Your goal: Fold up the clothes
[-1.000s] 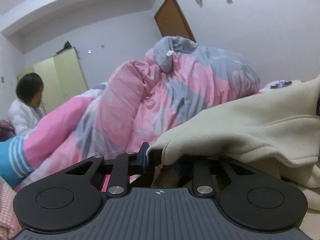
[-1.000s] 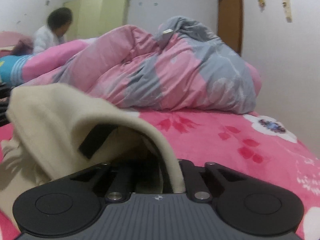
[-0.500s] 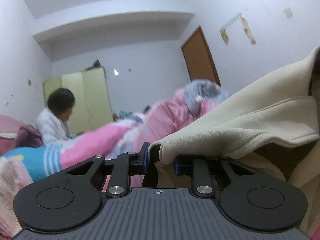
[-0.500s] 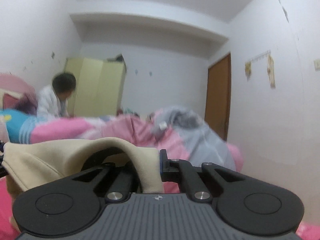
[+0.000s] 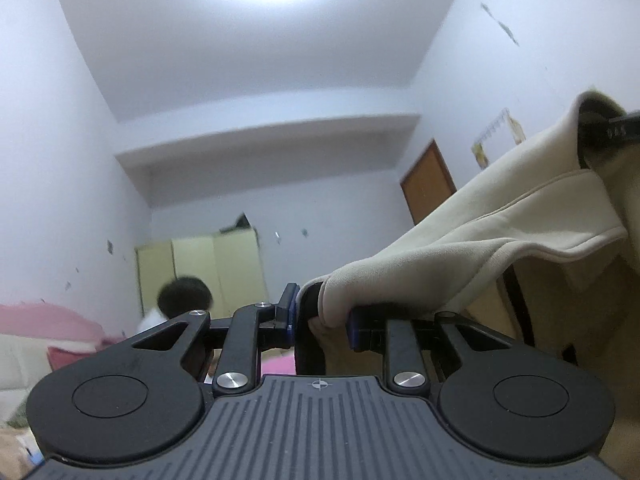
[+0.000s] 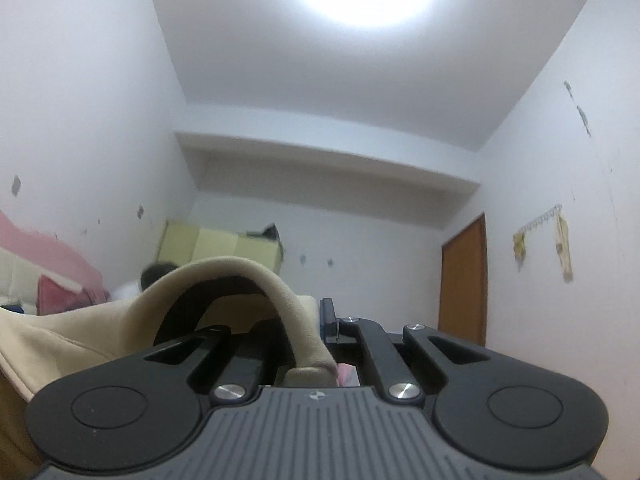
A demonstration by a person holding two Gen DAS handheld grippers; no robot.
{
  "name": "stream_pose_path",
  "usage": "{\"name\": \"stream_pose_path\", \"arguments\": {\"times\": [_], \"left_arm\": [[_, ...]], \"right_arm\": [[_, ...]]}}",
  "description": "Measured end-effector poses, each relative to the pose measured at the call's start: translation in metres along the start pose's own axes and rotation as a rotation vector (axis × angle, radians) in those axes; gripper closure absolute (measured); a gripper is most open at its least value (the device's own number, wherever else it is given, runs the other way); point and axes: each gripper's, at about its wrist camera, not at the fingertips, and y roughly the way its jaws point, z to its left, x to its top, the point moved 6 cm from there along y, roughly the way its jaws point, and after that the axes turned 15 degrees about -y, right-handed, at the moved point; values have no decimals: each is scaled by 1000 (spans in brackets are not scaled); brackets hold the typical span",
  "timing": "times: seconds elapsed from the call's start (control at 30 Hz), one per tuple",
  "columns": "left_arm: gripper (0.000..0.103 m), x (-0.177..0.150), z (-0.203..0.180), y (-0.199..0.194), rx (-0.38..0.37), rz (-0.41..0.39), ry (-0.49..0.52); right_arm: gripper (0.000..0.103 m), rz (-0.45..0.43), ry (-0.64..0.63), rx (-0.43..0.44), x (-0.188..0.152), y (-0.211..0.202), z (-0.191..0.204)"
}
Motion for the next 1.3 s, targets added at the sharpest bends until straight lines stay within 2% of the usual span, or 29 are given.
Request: {"name": "stream_pose_path", "arguments": {"times": [0.13,0.23,0.4,0.5,0.7,0.9,0.97,1.07,1.2,1.27,1.3], "left_arm": [[80,13,-2,3,0,-25,-11],[80,6,-3,12,4,-5,-14],[80,-22,-1,24,21,66,-27],[80,-52,5,45,31,145,-38],[80,-129,24,110,60,349,-79],[79,-226,48,214,97,610,-124],[79,-257,52,252,102,697,-146],[79,-303,52,280,106,781,-141],[77,-369,34,308,105,888,-113],[77,-403,31,318,126,968,-120],[77,-410,30,318,137,967,-122]], "right_arm": [[102,-53,4,-6,14,0,-5],[102,-60,-1,-11,16,5,-6],[102,3,-3,10,-9,28,5],[102,72,-27,33,-39,47,19],[102,274,-46,123,-123,105,54],[102,565,38,240,-250,198,97],[102,665,92,251,-297,236,103],[101,814,174,249,-368,286,108],[101,1003,233,225,-460,304,116],[100,1051,267,235,-489,302,120],[99,1065,289,243,-500,301,121]]}}
